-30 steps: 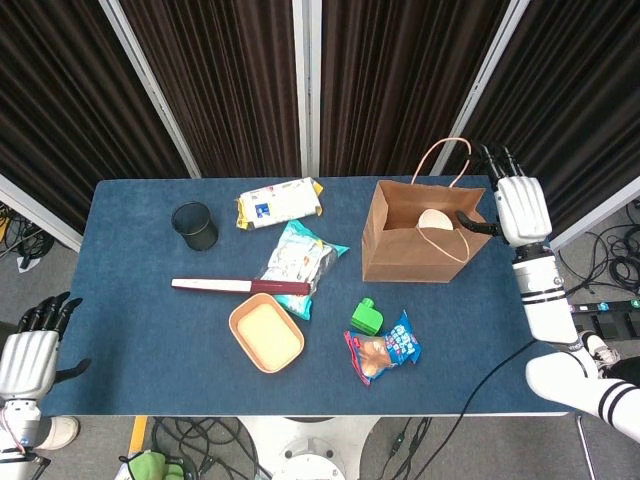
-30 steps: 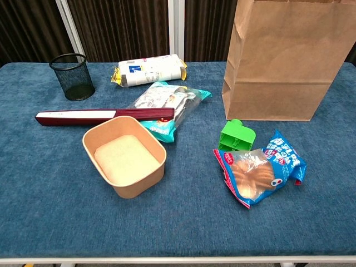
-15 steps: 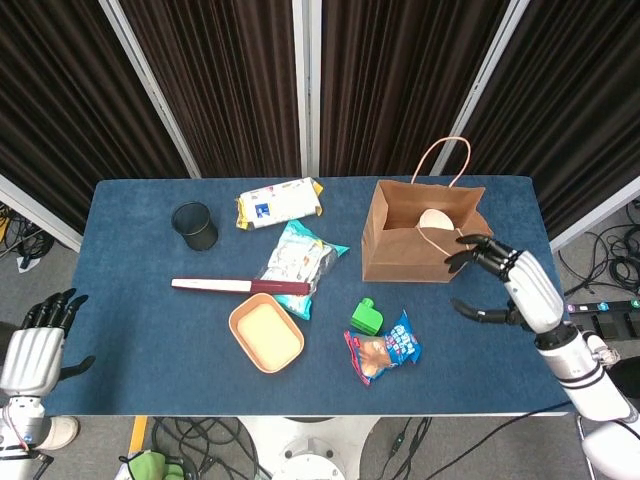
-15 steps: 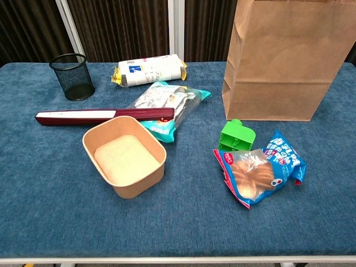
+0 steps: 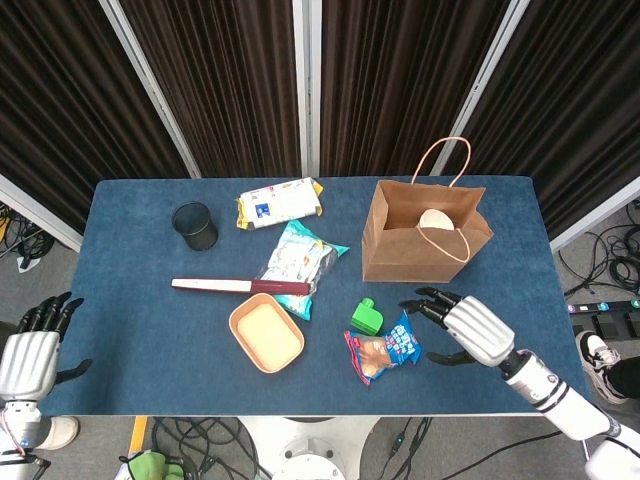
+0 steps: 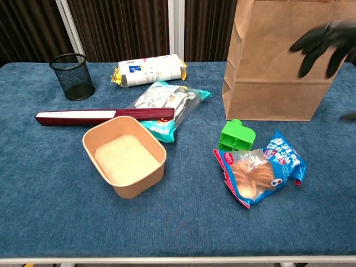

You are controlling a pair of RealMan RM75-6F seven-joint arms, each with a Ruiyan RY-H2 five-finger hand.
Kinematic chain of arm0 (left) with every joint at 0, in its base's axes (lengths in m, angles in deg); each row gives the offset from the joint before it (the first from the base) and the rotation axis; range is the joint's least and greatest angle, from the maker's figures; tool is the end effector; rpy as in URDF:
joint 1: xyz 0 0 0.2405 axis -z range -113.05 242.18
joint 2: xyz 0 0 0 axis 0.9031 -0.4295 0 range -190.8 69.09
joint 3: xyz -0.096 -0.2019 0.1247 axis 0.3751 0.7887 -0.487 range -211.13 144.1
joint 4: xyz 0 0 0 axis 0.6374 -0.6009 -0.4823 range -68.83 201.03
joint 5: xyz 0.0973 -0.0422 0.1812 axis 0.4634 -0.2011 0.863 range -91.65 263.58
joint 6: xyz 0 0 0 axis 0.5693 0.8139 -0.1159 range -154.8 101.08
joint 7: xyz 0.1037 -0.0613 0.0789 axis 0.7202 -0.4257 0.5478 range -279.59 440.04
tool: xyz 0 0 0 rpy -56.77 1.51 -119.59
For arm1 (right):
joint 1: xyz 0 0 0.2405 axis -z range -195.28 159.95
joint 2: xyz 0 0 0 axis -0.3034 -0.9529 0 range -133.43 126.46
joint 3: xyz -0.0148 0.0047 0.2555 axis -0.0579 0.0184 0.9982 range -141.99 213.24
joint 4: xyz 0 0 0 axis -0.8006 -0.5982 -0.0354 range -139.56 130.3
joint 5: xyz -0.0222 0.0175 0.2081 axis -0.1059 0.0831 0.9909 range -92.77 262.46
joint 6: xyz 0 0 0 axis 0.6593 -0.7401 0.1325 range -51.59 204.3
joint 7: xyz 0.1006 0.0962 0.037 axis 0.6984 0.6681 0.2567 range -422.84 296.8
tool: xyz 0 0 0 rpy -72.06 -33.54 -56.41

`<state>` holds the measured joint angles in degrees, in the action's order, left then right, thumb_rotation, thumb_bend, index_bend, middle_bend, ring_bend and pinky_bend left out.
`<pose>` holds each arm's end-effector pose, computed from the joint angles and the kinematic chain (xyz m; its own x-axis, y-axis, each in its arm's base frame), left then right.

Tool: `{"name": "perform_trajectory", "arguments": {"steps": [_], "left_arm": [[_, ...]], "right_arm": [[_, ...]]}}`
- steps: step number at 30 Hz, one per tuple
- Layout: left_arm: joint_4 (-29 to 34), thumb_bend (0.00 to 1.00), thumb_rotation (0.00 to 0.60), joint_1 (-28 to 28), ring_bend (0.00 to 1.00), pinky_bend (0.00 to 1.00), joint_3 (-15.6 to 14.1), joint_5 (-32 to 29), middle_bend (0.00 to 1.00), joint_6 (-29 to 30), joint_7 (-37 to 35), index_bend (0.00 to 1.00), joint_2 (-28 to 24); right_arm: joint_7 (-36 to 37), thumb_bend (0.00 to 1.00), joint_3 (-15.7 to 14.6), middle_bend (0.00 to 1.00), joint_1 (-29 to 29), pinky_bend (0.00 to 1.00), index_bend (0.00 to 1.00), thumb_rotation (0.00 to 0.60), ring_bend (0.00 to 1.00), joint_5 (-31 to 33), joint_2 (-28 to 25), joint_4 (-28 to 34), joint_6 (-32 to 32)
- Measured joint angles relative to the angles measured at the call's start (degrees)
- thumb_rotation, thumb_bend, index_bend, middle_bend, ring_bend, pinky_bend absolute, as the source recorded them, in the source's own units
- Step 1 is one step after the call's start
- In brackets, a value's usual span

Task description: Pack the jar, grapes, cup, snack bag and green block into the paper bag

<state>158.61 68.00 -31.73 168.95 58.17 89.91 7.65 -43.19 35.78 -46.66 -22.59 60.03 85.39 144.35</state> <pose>-0.3160 0.1685 0.1339 0.4723 0.0464 0.8802 0.8785 0.0573 -0.4743 -0.2097 -0.2627 0.1009 0.3809 -0.2868 0.8790 -0.7766 -0.6152 0.1358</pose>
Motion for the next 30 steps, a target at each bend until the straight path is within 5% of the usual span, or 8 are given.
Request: {"name": "perform_trajectory", "arguments": {"steps": [6,21,27,30], "left_arm": [[-0.7,0.07,0.600,-0.3,0.13,0.18,-0.1,-0.2,0.20,0.0,-1.0,0.21,0.2],[-1.9,0.07,0.600,-0.3,0.14,0.18,-0.2,-0.2,0.20,-0.4,-2.2,0.21,0.9],[-2.2,0.07,0.600,-0.4,0.13,0.18,-0.2,-0.3,0.20,-0.5,-2.7,0.21,1.1],[-2.5,0.07,0.600,-0.5,0.14,0.18,-0.3,-0.2,0.20,-0.4,-2.9,0.21,1.2]], "right_arm": [[-12.6,0.00,-0.6,0.27,-1.6,0.27,0.10,0.600,0.08,5.4,7.6,-1.7,-8.3],[-17.7,0.00,-3.3,0.32,0.0,0.27,0.20,0.600,0.10,6.9,19.0,-14.2,-5.1],[-18.0,0.14,-3.8,0.41,0.7,0.32,0.34,0.600,0.18,6.6,23.3,-19.5,-2.9],[-18.2,0.28,-4.0,0.47,1.0,0.45,0.51,0.600,0.29,6.2,25.4,-22.5,-1.5]]}}
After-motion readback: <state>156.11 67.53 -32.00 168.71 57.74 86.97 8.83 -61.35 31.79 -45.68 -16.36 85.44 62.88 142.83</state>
